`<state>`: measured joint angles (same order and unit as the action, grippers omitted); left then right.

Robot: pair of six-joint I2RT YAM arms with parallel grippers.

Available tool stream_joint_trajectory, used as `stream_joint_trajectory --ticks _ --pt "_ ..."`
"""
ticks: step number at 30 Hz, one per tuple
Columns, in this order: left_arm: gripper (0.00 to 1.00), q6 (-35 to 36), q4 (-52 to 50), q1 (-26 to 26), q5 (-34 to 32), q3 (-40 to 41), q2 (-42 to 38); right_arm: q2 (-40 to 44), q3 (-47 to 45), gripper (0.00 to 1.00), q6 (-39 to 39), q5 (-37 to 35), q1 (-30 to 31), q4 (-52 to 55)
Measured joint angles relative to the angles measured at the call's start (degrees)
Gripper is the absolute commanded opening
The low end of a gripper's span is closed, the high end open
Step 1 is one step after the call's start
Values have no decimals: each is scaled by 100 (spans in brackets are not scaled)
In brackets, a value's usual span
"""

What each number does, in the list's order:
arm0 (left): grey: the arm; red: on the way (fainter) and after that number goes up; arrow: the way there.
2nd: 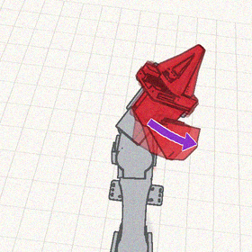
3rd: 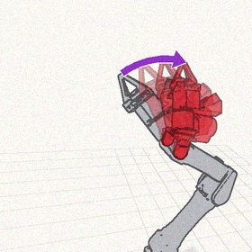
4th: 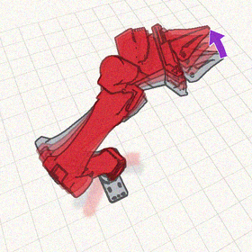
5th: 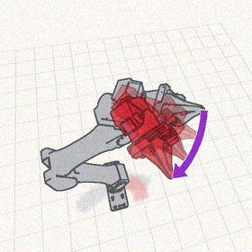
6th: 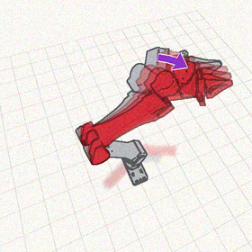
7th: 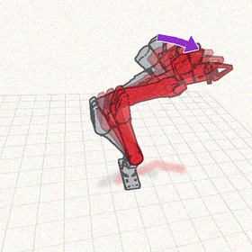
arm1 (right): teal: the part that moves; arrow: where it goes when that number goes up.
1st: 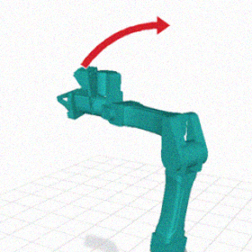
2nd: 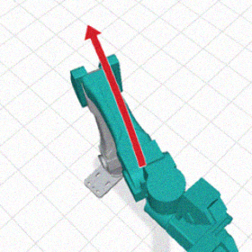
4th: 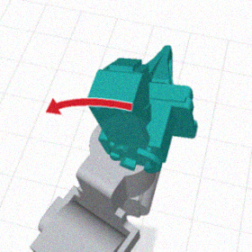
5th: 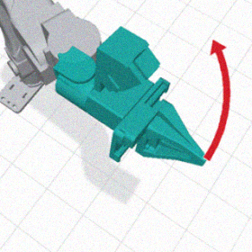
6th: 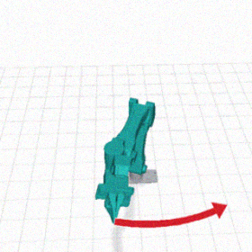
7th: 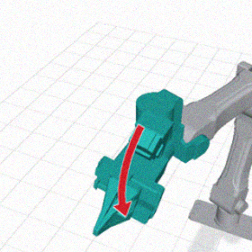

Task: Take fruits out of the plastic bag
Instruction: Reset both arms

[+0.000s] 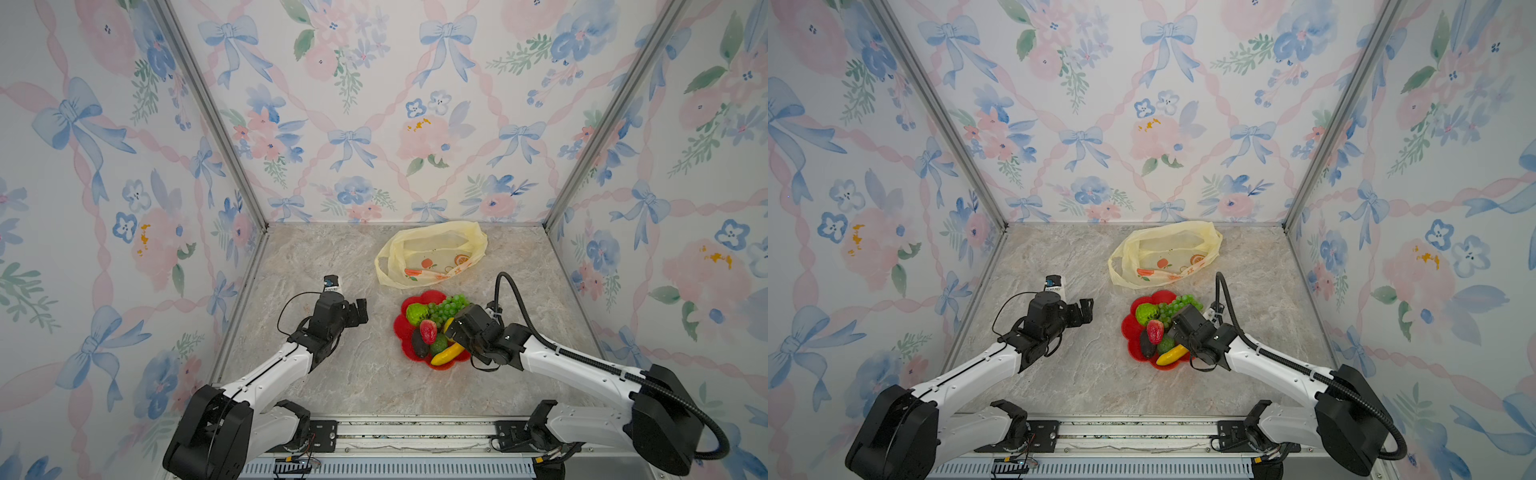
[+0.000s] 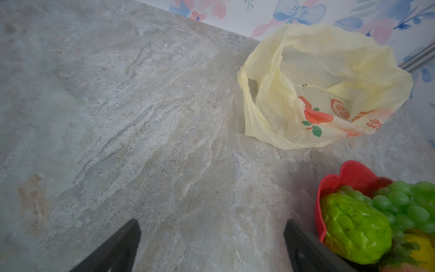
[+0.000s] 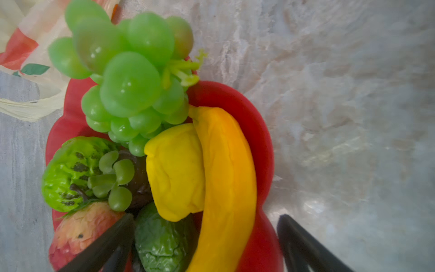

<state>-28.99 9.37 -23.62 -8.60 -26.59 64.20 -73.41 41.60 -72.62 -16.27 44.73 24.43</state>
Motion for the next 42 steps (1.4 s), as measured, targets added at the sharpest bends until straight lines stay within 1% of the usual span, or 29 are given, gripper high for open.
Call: stream_joint_trajectory --ticks 3,8,11,14,18,21,24,26,29,31,33,35,38,40,42 --pt "98 -28 11 0 -92 179 -192 -492 315 97 79 52 2 -186" --pt "98 -70 44 0 -236 350 -481 -1016 636 97 210 210 2 -498" --pt "98 -72 94 0 -310 361 -503 -1167 737 97 282 271 7 -568" --pt "98 -68 133 0 -444 365 -503 -1145 741 97 389 278 7 -535" --pt "98 -63 166 0 -903 367 -505 -839 741 97 787 173 101 -262" --pt "98 35 271 0 -1429 365 -503 -398 754 97 1213 -26 190 260" --pt "98 223 337 0 -2011 361 -505 136 833 97 1777 -431 186 887" --pt "98 481 509 7 -2468 374 -533 570 949 97 2363 -695 101 1189" --pt "98 1045 1259 98 -2959 601 -691 1043 1274 97 3235 -997 -267 1377" --pt "98 1436 1832 254 -3115 833 -726 1231 1384 97 3738 -1335 -658 1292" --pt "98 1766 2371 472 -3141 1047 -621 1386 1287 97 4221 -1648 -1113 1010" --pt "98 1998 2809 695 -3112 1180 -326 1519 927 97 4760 -1899 -1578 433" --pt "98 2315 3480 868 -2870 1318 295 1591 46 97 5536 -2059 -2081 -649" --pt "98 2588 4227 898 -2559 1556 846 1346 -461 97 5989 -1998 -2450 -1215" --pt "98 2809 4747 946 -2282 1714 1338 1008 -776 97 6269 -1884 -2785 -1821"
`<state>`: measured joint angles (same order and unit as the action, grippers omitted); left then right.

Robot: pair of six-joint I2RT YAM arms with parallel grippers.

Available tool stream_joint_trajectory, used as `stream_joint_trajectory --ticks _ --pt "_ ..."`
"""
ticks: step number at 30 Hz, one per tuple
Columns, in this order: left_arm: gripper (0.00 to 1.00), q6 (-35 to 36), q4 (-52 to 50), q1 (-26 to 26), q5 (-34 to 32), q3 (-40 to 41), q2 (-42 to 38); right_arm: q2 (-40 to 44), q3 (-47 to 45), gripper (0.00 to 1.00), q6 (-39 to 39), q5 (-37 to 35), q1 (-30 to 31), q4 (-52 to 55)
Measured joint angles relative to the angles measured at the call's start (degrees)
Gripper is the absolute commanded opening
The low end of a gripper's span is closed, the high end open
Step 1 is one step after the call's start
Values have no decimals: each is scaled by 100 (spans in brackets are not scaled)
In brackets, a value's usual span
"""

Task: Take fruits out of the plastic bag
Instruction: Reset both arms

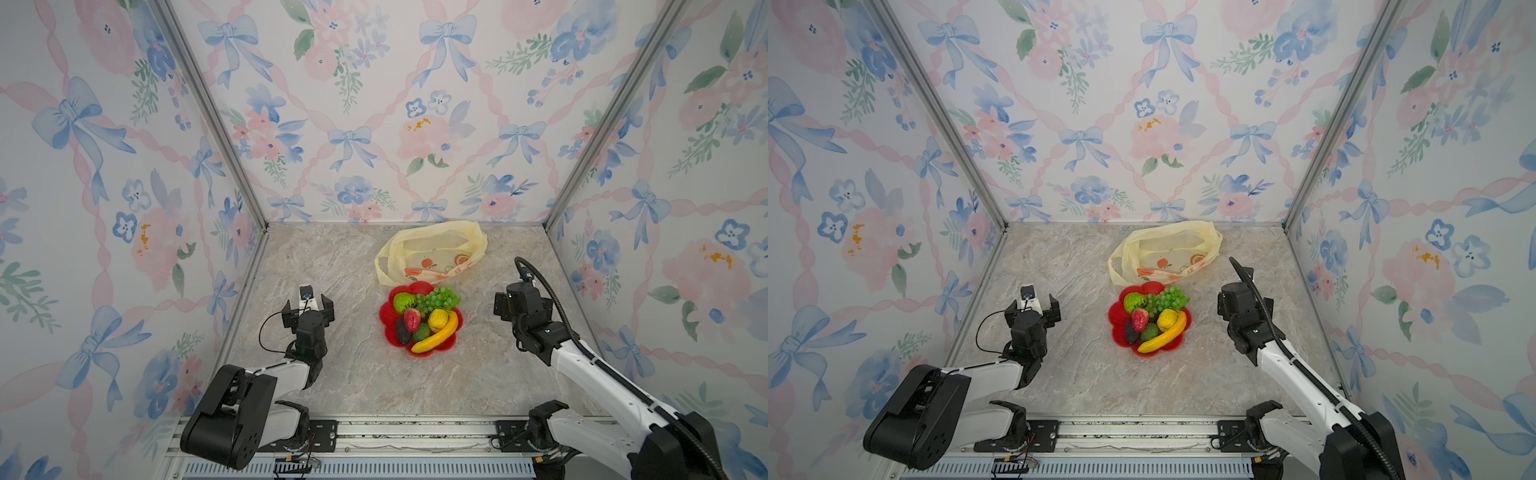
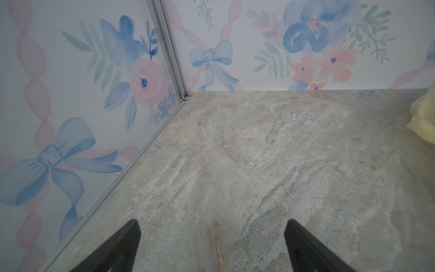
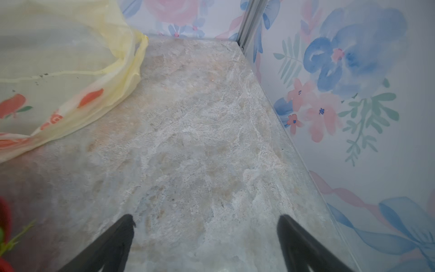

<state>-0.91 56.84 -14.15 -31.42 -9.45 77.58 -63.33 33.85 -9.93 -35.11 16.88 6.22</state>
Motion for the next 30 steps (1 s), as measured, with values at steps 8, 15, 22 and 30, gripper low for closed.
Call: stream_joint_trajectory --ticks 8,15,22,30 --pt "98 24 1239 992 1261 -105 1222 -1810 -807 97 1060 1051 -455 -3185" --pt "98 -105 1471 1051 1499 -238 1235 -2409 -968 97 999 2402 -1561 -4878" --pt "98 -127 1515 1051 1545 -238 1235 -2487 -1064 97 1012 2653 -1362 -5412" --pt "98 -127 1530 1051 1545 -238 1235 -2487 -1067 97 1045 2658 -1296 -5580"
